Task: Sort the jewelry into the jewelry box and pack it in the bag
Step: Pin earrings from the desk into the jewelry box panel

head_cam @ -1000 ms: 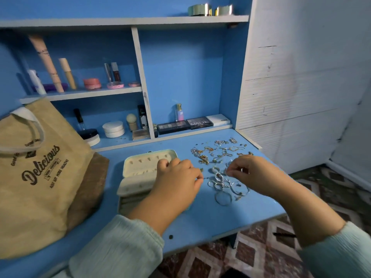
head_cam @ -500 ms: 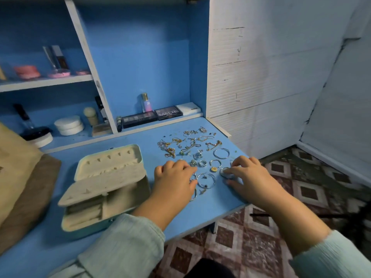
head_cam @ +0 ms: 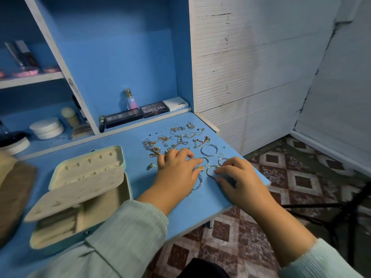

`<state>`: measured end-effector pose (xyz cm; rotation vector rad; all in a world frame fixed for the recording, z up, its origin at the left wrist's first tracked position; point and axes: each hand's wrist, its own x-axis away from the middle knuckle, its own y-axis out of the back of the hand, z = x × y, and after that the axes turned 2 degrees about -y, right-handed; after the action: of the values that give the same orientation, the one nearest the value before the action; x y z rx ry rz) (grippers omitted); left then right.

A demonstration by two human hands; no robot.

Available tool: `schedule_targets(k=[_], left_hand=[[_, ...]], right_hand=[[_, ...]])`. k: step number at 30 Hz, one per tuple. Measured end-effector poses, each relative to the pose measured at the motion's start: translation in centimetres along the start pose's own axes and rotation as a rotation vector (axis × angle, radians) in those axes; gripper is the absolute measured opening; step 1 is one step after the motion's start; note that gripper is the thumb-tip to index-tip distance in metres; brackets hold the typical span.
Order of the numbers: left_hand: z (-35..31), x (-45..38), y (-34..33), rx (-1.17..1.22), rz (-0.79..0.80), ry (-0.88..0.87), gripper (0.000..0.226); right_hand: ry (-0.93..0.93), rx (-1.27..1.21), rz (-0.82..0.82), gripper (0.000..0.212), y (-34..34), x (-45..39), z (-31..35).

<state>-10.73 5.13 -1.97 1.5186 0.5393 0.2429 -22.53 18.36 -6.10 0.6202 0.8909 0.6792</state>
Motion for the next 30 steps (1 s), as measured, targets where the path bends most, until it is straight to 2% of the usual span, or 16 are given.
schedule_targets(k=[4, 6, 10, 16, 22, 30], left_hand=[[-0.5, -1.2, -0.1, -0.037, 0.011, 0.018, 0.032], [-0.7, -1.6, -0.1, -0.026, 0.018, 0.04, 0.028], [-0.8, -2.1, 0.2, -0.028, 0.051, 0.059, 0.023], [-1.1, -1.9, 0.8, 0.059, 0.007, 0.101, 0.023], [-0.3, -0.4, 1.4, 0.275, -0.139, 0.194, 0.015], [0.5, 1.0, 1.6, 0.393, -0.167, 0.274, 0.013]], right_hand=[[-0.144, -0.133, -0.13, 0.009, 0.2, -0.2, -0.2], [-0.252, -0.175, -0.176, 0.012, 0.3, -0.5, -0.2], [-0.388, -0.215, -0.181, 0.022, 0.4, -0.9, -0.5], [-0.398, -0.095, -0.085, 0.022, 0.1, -1.2, -0.7], [-0.429, -0.01, 0.171, 0.025, 1.9, -2.9, -0.9], [-0.381, 0.086, 0.293, 0.021, 2.9, -6.5, -1.4]])
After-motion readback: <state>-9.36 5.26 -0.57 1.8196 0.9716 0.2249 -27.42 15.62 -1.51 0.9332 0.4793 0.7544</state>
